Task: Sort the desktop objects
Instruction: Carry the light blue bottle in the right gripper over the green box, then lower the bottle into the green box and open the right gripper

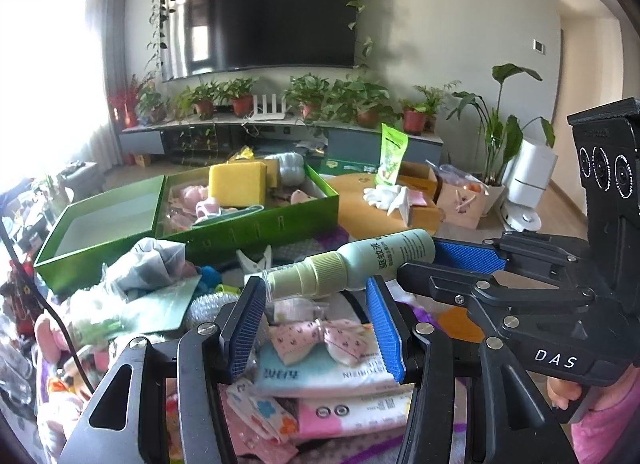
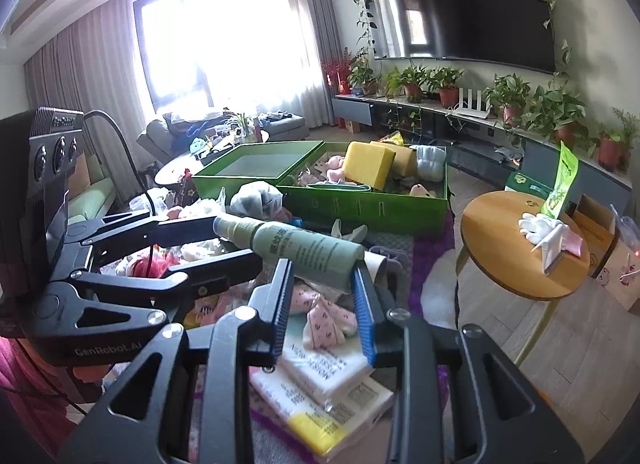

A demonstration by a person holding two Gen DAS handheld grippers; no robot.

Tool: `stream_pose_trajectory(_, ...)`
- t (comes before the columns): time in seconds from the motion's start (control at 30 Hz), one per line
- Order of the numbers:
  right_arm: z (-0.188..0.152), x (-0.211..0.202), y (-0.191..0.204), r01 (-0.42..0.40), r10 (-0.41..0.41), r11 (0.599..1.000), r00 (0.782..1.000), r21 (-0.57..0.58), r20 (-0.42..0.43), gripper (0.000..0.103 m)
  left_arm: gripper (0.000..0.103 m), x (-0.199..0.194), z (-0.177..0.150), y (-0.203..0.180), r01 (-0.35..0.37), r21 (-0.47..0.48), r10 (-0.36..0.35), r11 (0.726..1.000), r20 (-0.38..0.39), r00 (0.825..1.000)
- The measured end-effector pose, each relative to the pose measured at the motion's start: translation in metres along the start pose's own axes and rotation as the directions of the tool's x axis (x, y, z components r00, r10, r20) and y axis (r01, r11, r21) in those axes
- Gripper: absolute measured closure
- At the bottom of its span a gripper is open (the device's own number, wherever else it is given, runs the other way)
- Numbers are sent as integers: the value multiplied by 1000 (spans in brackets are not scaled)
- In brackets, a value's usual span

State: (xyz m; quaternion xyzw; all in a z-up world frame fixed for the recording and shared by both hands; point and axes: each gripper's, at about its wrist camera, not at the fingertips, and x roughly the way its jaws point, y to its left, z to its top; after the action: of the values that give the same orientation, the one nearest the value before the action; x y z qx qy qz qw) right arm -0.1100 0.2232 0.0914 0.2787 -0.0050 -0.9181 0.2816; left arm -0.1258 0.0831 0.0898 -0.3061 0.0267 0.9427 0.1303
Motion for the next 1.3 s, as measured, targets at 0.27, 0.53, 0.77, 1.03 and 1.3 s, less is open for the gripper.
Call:
stream_pose_trajectory(0.27,12,17,-14,-20,20,1000,1000,16,3,70,51,18,14,3,-19,5,19,1000,-11,1000)
stream_pose_trajectory(0.53,28,34,-30,-27,27,999,1000,20,3,70,51,38,31,7,-33,0,33,999,-19,999)
stream_pose_trajectory(0.77,44,46,-43,-26,26,1000,1000,14,10,69,51,53,43,12,-41,-6,40,999,-29,999)
stream_pose_trajectory(1.03,58,61,-62,-35,34,999,999,15,8,69,51,73,57,13,-51,-17,51,999,-44,998)
stream_pose_trajectory(1.3,70,74,-80,-31,31,999,999,13,10,69,51,96,70,14,-56,-39,54,998,-64,997)
